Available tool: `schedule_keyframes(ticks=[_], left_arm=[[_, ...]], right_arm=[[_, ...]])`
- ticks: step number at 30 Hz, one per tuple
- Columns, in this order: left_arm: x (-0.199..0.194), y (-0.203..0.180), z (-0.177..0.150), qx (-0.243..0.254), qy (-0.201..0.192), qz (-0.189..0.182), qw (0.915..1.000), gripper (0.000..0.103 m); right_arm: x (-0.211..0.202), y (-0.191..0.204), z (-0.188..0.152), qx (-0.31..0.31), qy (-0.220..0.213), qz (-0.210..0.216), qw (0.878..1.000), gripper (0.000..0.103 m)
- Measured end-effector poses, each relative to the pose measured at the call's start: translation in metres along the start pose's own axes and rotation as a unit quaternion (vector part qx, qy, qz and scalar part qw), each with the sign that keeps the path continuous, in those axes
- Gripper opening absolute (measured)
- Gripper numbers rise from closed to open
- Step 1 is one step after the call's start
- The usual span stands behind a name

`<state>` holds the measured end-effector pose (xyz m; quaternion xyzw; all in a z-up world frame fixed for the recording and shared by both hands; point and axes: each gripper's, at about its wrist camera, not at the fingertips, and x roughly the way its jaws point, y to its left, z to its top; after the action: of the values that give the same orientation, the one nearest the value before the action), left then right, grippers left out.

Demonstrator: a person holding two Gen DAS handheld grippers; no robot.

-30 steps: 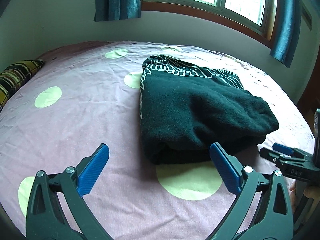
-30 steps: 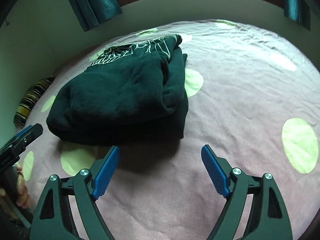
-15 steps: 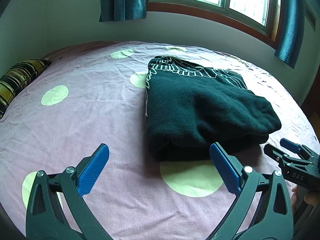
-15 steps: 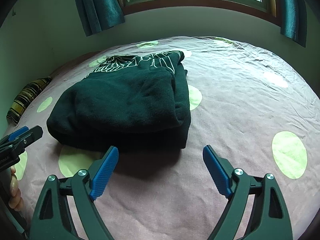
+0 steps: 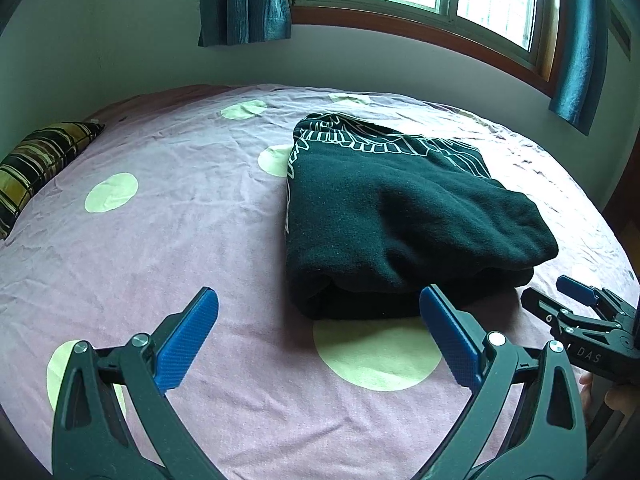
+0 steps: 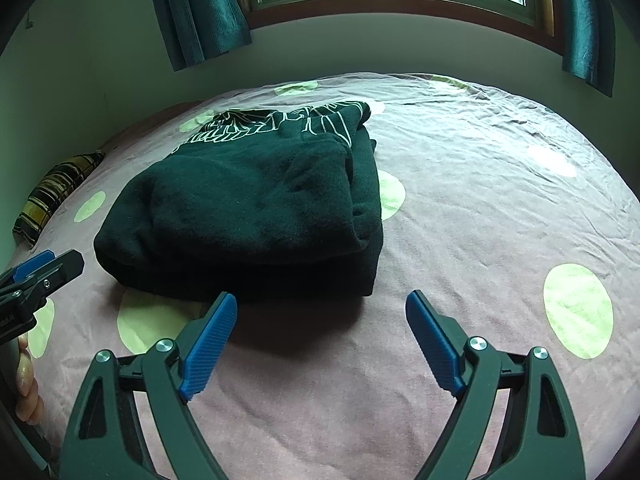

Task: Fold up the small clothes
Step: 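Open the right gripper and lift both tools away from the folded sweatshirt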

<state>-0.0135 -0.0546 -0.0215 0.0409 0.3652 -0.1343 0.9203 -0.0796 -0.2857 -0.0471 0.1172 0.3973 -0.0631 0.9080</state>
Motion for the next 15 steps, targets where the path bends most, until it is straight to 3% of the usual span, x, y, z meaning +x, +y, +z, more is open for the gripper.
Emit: schedule_keyframes(ticks=[15], left_arm=[[-0.0023, -0.0054, 0.0015, 0.008, -0.008, 0.007, 0.9999, 0.101]], right_arm=[[0.0027, -0.0004, -0.0025, 0.004, 0.005, 0.003, 1.0, 0.086]])
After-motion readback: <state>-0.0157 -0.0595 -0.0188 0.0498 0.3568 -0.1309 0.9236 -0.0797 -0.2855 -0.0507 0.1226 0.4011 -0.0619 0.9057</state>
